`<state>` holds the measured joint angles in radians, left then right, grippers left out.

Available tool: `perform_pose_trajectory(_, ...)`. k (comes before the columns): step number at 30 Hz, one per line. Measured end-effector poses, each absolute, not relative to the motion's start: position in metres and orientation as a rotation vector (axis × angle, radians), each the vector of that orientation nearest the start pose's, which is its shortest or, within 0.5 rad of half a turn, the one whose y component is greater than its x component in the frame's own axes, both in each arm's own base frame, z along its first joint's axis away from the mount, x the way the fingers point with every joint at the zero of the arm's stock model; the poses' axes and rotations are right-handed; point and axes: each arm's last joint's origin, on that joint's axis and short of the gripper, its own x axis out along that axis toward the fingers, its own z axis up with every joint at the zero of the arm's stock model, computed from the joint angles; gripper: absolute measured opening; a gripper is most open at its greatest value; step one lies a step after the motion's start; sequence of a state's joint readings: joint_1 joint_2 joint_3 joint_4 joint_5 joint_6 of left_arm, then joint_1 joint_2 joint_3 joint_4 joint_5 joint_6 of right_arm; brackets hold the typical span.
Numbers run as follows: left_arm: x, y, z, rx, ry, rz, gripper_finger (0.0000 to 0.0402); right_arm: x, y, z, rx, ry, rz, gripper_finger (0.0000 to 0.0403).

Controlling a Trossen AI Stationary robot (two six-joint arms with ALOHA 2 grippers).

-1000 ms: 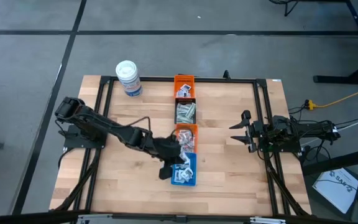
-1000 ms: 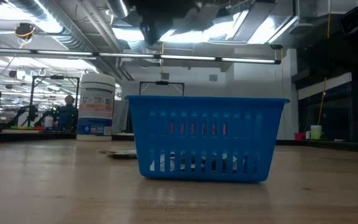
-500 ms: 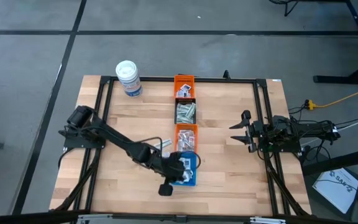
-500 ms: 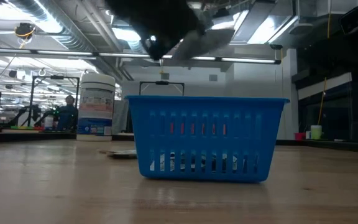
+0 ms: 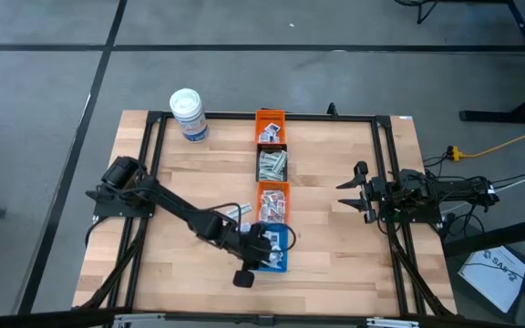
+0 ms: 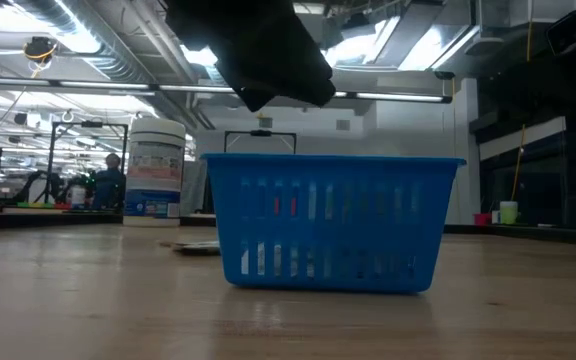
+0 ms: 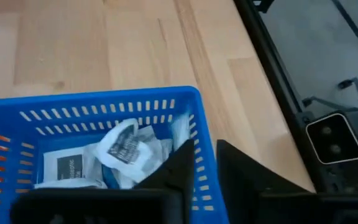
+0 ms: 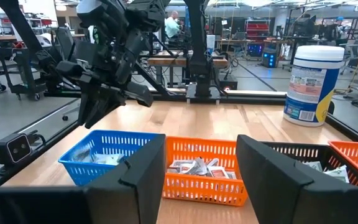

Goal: Pick & Place First Aid Supplies
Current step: Put the blue alcohol pad into the top orange bin

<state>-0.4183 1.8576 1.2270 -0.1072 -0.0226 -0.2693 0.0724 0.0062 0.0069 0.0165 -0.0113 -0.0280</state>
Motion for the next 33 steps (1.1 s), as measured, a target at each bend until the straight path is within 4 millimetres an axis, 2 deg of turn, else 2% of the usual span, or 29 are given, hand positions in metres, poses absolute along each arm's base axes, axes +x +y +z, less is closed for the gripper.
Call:
perform_pose_trajectory(7, 0.366, -0.159, 0.199, -0.061, 0.748, -0.240, 0.0133, 0.097, 0.007, 0.167, -0.027, -0.018, 0.084, 0.0195)
perform_pose_trajectory(11, 0.360, -0.156, 0.203, -0.042, 0.780, -0.215, 0.0156, 0.097, 0.007, 0.167, -0.027, -0.018, 0.083, 0.0195)
perform_pose_trajectory(22, 0.318, -0.152, 0.242, 0.124, 0.788, -0.112, 0.0139, 0.097, 0.007, 0.167, -0.027, -0.018, 0.084, 0.0195)
perform_pose_trajectory(27, 0.304, -0.153, 0.238, 0.136, 0.832, -0.092, 0.0134, 0.097, 0.007, 0.167, -0.027, -0.018, 0.084, 0.0195)
perform_pose_trajectory(33, 0.291, -0.156, 0.220, 0.083, 0.887, -0.063, 0.0134, 0.097, 0.007, 0.167, -0.027, -0.018, 0.083, 0.0195)
